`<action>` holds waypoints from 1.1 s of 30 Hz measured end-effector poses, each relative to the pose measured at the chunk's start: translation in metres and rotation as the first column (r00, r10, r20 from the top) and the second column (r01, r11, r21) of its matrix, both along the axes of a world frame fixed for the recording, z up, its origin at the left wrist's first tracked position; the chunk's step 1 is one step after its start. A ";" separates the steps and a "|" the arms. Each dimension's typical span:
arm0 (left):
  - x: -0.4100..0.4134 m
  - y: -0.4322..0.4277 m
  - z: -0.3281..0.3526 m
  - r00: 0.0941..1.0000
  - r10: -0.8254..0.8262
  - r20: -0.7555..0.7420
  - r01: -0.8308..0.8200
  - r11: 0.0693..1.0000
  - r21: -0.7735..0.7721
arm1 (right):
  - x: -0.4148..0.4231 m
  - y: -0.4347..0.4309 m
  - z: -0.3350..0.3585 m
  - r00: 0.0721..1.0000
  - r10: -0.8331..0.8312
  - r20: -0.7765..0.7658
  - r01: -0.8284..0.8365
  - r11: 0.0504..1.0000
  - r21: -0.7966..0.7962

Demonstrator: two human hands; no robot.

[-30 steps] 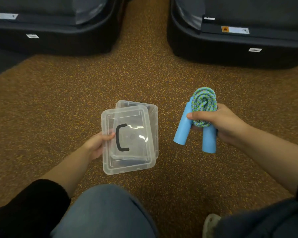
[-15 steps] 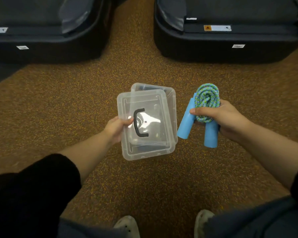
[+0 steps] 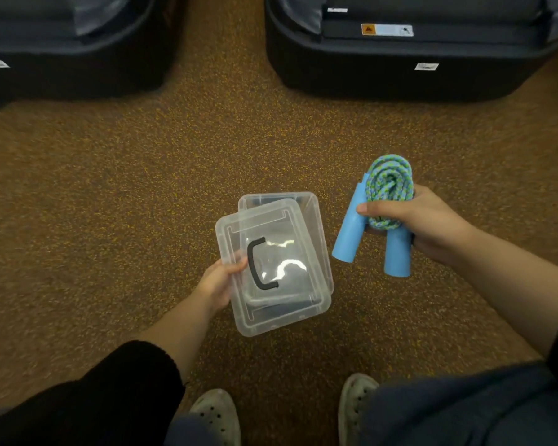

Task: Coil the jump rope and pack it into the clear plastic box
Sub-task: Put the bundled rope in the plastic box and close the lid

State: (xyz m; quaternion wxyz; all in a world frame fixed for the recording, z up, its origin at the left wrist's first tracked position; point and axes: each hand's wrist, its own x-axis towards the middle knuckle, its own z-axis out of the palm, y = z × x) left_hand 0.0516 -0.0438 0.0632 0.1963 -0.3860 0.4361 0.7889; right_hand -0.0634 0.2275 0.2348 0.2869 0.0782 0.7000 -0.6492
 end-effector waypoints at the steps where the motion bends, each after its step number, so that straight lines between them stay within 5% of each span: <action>1: 0.003 0.000 -0.002 1.000 0.001 0.010 0.000 1.000 -0.015 | 0.000 0.000 -0.002 1.000 0.009 0.007 -0.009 1.000 0.008; 13: 0.001 -0.042 0.016 0.990 -0.125 0.062 0.135 0.969 -0.207 | -0.002 -0.012 -0.041 0.991 0.039 0.126 -0.046 0.998 0.051; 28: -0.022 -0.140 0.098 0.923 -0.379 -0.063 0.344 0.889 -0.301 | 0.008 -0.104 -0.136 0.959 0.142 0.244 -0.177 0.976 0.129; 33: -0.020 -0.149 0.093 0.929 -0.364 -0.062 0.332 0.898 -0.289 | 0.006 -0.128 -0.183 0.951 0.181 0.249 -0.264 0.896 0.358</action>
